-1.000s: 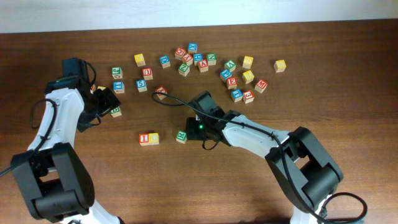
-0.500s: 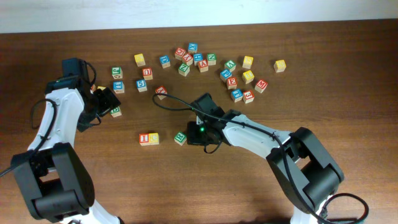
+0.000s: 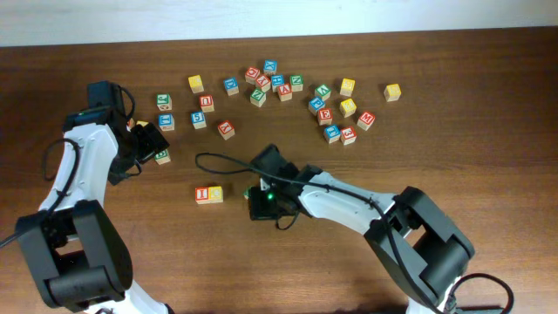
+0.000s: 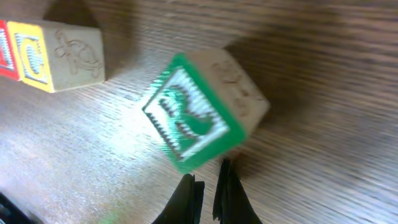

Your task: Spell out ICRA

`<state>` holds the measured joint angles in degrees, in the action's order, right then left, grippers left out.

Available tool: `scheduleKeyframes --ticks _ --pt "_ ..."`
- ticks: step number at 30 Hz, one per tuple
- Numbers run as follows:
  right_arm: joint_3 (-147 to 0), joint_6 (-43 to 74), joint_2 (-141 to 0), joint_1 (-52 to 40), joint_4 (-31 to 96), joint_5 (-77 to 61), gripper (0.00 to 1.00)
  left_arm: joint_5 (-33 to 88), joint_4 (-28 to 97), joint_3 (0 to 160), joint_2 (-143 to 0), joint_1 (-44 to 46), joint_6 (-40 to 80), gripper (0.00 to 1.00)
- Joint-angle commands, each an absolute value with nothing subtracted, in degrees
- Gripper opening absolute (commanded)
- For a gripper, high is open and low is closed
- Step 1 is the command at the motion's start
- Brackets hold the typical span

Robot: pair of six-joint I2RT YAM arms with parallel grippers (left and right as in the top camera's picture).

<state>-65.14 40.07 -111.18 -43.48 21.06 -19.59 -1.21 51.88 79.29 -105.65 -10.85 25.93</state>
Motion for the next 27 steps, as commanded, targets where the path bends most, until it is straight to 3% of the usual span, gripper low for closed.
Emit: scheduleKeyframes --ticks 1,27 --pt "-64.3 40.0 -112.0 -44.0 20.4 -18.9 0.04 -0.8 51.9 79.8 -105.8 -10.8 25.6 0.99" --pt "-64.3 42.5 -112.0 -43.9 24.2 -8.3 0.04 -0.8 51.9 79.8 -105.8 -10.8 25.6 0.99"
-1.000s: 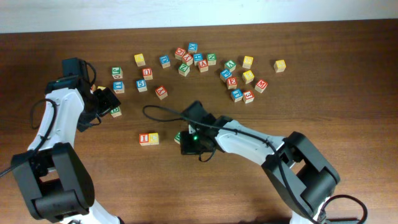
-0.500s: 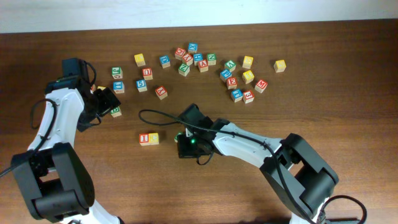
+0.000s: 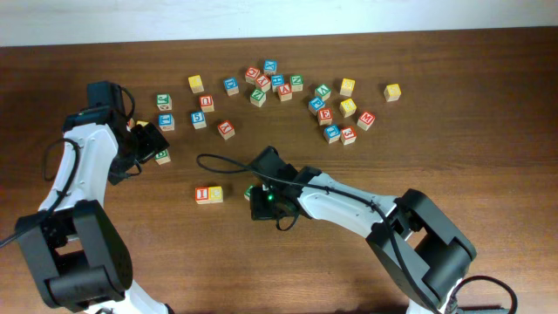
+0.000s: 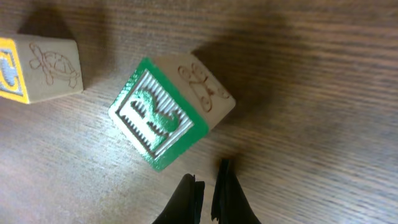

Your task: Spell out ICRA

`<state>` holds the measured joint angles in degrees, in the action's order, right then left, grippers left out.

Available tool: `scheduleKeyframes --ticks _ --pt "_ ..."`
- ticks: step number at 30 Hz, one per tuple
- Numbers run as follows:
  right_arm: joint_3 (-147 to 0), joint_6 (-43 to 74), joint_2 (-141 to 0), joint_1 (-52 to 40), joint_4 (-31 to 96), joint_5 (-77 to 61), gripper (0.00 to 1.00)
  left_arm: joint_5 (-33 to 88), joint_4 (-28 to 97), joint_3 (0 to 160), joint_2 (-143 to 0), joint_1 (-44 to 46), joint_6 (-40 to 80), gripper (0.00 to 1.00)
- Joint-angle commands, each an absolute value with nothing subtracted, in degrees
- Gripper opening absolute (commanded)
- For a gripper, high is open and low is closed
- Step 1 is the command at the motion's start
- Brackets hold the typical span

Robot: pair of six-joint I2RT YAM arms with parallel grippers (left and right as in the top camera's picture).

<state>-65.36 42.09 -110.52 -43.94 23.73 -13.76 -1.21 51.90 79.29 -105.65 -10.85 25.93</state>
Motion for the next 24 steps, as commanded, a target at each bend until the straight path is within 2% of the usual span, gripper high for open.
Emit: scheduleKeyframes --ticks 1,24 --pt "-64.3 42.5 -112.0 -43.9 24.0 -8.4 0.04 -0.8 51.9 79.8 -105.8 -10.8 25.6 0.99" --pt "-64.3 42.5 -112.0 -43.9 23.1 -8.0 0.04 -0.8 51.9 79.8 -105.8 -10.8 25.6 0.99"
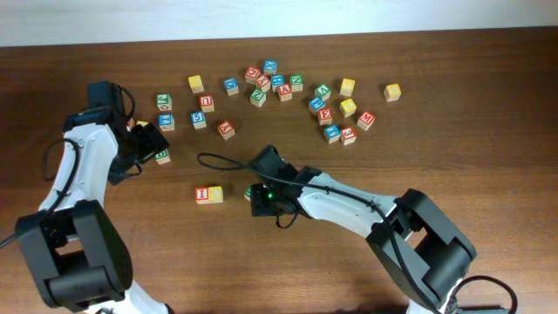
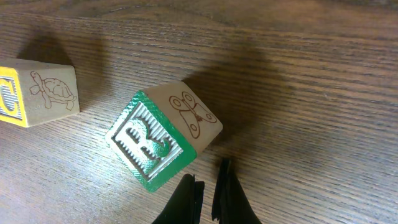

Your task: Spell out ICRA

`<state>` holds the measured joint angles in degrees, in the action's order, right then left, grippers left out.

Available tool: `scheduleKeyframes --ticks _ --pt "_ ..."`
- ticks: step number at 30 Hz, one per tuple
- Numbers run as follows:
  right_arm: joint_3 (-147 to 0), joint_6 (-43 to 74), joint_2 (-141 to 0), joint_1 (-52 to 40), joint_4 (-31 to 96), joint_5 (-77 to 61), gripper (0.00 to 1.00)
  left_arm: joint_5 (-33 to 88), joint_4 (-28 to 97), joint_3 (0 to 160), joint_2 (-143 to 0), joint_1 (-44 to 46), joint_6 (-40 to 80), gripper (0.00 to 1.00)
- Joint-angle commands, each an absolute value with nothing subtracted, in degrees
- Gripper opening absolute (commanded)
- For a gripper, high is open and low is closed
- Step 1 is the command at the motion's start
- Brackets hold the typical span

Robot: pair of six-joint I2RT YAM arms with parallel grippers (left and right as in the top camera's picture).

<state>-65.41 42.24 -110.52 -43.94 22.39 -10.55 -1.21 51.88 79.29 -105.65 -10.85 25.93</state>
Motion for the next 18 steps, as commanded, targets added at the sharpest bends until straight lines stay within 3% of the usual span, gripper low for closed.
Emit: scheduleKeyframes --ticks 1,18 --pt "-64.3 42.5 -112.0 -43.8 23.1 -7.9 0.04 -0.8 51.9 79.8 -105.8 -10.8 25.6 0.99" --pt "-64.3 49.9 -112.0 -43.9 17.7 -8.6 0.04 -0.8 51.9 79.8 -105.8 -10.8 25.6 0.99"
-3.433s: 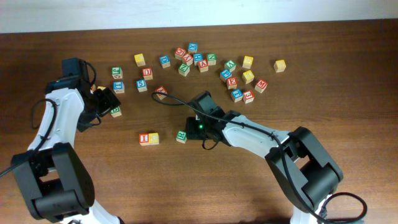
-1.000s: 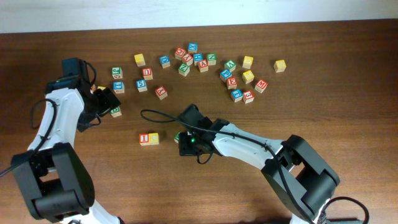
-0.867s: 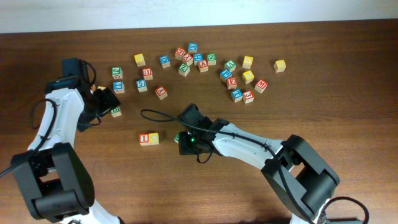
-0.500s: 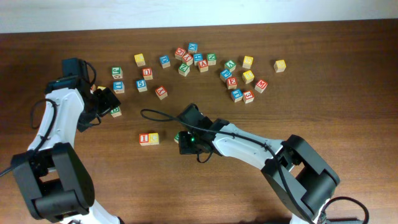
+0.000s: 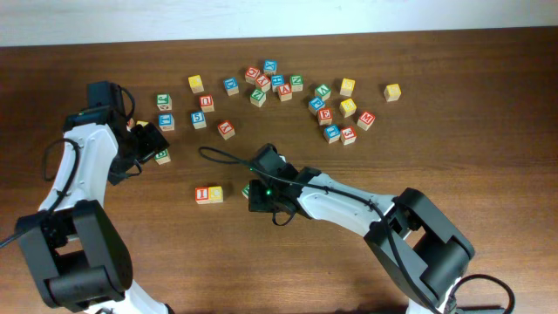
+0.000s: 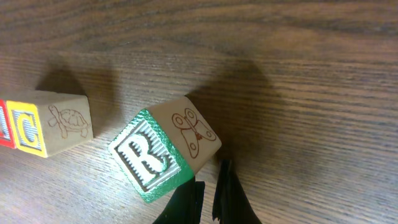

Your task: Spell out ICRA

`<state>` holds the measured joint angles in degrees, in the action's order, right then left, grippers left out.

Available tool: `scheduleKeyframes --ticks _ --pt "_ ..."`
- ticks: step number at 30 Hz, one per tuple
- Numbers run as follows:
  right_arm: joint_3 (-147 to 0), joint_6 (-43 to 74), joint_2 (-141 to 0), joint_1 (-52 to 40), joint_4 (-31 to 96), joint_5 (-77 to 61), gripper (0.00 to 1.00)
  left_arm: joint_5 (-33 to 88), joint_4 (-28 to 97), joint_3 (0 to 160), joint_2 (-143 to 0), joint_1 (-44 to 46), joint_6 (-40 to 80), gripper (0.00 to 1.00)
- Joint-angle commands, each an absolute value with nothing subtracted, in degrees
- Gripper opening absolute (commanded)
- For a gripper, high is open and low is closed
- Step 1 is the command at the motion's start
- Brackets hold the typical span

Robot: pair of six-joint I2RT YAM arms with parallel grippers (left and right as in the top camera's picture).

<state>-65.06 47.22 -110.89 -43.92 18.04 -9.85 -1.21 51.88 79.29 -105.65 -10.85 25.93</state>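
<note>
A red I block (image 5: 203, 194) and a yellow C block (image 5: 215, 194) lie side by side on the table. To their right sits a green R block (image 6: 152, 158), skewed and a short gap away from the C block (image 6: 46, 132). My right gripper (image 6: 208, 183) is shut and empty, its fingertips against the R block's lower right corner. In the overhead view the right gripper (image 5: 260, 199) partly covers the R block (image 5: 248, 188). My left gripper (image 5: 153, 142) hovers at the far left by a green block (image 5: 162, 157); its jaws are not discernible.
Several loose letter blocks are scattered along the back of the table (image 5: 436, 157), in a middle cluster (image 5: 277, 83) and a right cluster (image 5: 336, 113). More blocks (image 5: 200, 112) lie near the left arm. A black cable (image 5: 214, 157) loops behind the right gripper.
The right gripper has shifted slightly left and back with the R block at its tips. The R block now sits a little closer to the C block, and the I block's edge shows in the wrist view.
The R block first lay skewed to the right of the C block, with my shut right gripper just behind it. At each later moment the block had turned a little and stood nearer the C. The left arm has stayed still throughout.
</note>
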Motion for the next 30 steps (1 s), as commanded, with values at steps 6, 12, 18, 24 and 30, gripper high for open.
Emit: scheduleKeyframes --ticks 6,12,18,24,30 --pt "-64.3 53.3 -112.0 -43.9 16.6 -10.1 0.04 -0.8 51.9 79.8 -105.8 -10.8 25.6 0.99" --pt "-64.3 53.3 -112.0 -44.6 16.8 -11.4 0.04 -0.8 51.9 79.8 -105.8 -10.8 25.6 0.99" --pt "-64.3 49.5 -112.0 -41.8 24.3 -9.6 0.04 -0.8 51.9 79.8 -105.8 -10.8 25.6 0.99" --pt "-64.3 45.2 -112.0 -35.9 27.1 -8.8 0.04 -0.8 51.9 79.8 -105.8 -10.8 25.6 0.99" --pt "-64.3 39.4 -112.0 -34.9 21.3 -4.0 0.04 -0.8 51.9 79.8 -105.8 -10.8 25.6 0.99"
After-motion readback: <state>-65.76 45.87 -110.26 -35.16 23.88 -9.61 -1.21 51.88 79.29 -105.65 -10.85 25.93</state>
